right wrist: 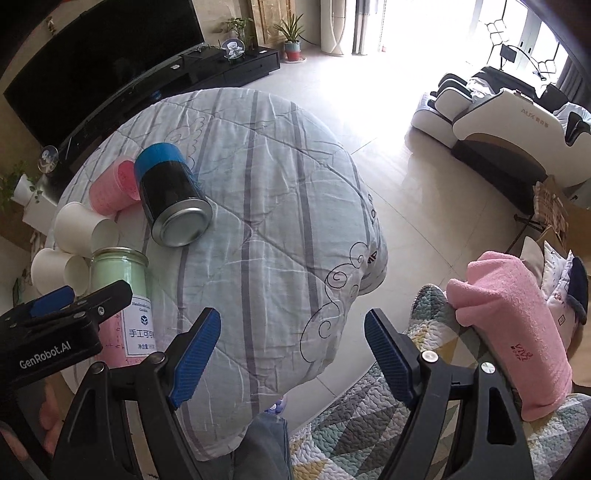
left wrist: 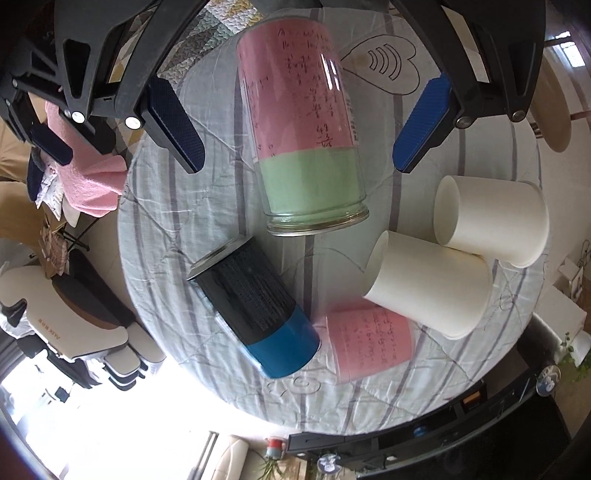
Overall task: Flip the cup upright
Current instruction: 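Grasp the upright jar with the left gripper and set it down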
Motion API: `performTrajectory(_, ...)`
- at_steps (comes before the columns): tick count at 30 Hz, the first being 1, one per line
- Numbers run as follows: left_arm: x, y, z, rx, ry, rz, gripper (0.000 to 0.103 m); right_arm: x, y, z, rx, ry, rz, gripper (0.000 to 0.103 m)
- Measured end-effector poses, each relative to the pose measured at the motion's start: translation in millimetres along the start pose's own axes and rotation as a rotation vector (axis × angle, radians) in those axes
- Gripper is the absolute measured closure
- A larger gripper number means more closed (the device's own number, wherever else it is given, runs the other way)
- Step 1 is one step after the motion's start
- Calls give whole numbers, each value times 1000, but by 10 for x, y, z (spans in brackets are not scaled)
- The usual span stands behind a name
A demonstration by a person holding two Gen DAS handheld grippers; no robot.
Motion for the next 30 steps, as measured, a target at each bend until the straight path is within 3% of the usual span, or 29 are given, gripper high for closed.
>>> performTrajectory(5,-10,38,221,-16,67,-32,1,56,-36,136,16,36,11,21)
performTrajectory(6,-7,51,248,-14,74,-45,10,64,-35,155,15,42,13,21)
performTrajectory(7,-6,55,268,-10,81,-51,30,69,-29,168,15,47,12,21)
performTrajectory(9,-3,50,298,-7,92,-44,30,71,-15,175,11,50,14,21)
performTrajectory(30,-261,8,-296,-20,-73,-3,31,5,18,-64,-20,12,42,21)
Point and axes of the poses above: each gripper's, at about its wrist camera, not at the fingertips, and z roughly the way its jaws point, y to its left, x to its underside, the point moved 8 cm from there along z, roughly the way its jaws point
